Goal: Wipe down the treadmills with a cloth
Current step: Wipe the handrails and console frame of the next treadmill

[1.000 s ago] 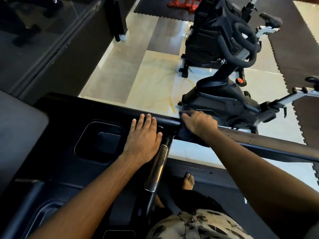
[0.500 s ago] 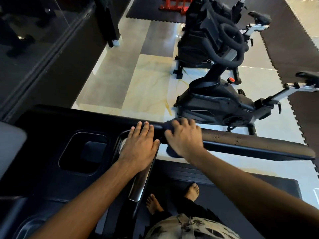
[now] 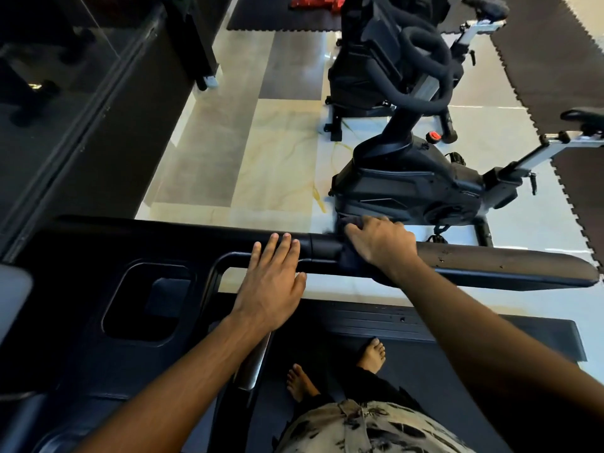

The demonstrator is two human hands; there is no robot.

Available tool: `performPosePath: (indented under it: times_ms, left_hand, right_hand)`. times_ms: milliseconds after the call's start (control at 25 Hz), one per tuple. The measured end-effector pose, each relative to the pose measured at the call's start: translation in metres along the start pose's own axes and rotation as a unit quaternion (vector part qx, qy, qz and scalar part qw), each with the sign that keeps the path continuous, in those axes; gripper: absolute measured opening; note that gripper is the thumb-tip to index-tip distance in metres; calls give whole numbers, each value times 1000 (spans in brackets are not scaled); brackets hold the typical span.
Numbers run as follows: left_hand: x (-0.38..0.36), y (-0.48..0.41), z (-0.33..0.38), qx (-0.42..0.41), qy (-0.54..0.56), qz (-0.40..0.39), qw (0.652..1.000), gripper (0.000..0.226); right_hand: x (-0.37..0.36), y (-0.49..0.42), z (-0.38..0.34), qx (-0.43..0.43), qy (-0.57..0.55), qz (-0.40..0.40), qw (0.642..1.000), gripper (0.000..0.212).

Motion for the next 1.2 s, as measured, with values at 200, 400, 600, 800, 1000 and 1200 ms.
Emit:
performPosePath:
  times_ms: [200, 400, 600, 800, 1000, 1200]
  left_hand:
    - [-1, -13, 16, -22, -11, 2, 1000, 62]
    - [-7, -17, 25, -31, -39, -23, 998, 62]
    - [-8, -32, 41, -52, -26, -33, 998, 62]
    - [-10, -36, 60, -49, -5, -46, 998, 62]
    - [-16, -41, 73, -54, -15, -80, 995, 64]
    - [-19, -51, 91, -69, -7, -90, 994, 63]
  right_hand:
    - [-4, 49, -44, 189, 45, 75, 978, 63]
    - [7, 11, 23, 18, 82, 37, 996, 57]
    - [18, -6, 46, 37, 32, 39, 998, 56]
    - [7, 34, 25, 122, 79, 89, 985, 62]
    - [24, -5, 89, -39, 77, 30, 996, 58]
    - [31, -6, 96, 17, 48, 54, 997, 57]
Point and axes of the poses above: each hand's wrist, its own y-axis away from the middle knuckle, its own x-axis out of the back of the hand, z = x × y, the point moved 10 cm from there along -y, towards the middle knuckle, and after that the axes turned 6 degrees about z, right-handed, at the moved point
